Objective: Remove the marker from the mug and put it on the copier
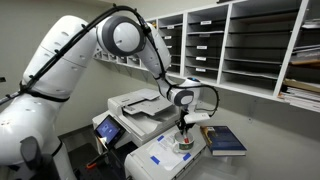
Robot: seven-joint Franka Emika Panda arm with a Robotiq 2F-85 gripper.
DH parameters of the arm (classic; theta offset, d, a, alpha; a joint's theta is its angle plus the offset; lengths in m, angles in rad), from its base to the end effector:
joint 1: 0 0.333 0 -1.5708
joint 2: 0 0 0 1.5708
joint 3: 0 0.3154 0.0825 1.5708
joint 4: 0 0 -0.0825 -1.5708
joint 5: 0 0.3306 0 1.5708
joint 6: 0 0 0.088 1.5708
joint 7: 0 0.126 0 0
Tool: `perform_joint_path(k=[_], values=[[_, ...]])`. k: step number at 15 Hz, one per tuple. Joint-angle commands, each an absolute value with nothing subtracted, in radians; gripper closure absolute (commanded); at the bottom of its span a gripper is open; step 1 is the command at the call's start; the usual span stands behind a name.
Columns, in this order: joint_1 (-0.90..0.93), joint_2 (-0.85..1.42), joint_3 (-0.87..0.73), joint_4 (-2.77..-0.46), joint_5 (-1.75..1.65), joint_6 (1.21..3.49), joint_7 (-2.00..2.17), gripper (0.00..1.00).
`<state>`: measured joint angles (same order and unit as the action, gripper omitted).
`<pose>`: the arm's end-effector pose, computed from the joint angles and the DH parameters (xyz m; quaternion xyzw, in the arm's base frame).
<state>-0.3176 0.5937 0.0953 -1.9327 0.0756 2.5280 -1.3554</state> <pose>0.5764 -0.1329 0.2015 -0.8631 -0.5028 -0.0354 0.0331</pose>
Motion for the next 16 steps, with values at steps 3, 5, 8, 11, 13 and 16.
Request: perform_joint_path(k=[3,5,8,11,13,16], values=[[-0.223,0.406,0.01,-2.003,-0.025,2.348,-1.156,0.94],[-0.172,0.35,-0.012,-2.007,-0.109,2.221,-1.023,0.94],[-0.123,0.314,0.024,-2.029,-0.149,2.105,-0.961,0.94],[-0.073,0.339,0.066,-2.065,-0.147,2.083,-0.989,0.94],[-0.046,0.356,0.084,-2.102,-0.162,2.125,-0.986,0.94],[-0.001,0.385,0.066,-2.126,-0.241,2.18,-0.812,0.94]])
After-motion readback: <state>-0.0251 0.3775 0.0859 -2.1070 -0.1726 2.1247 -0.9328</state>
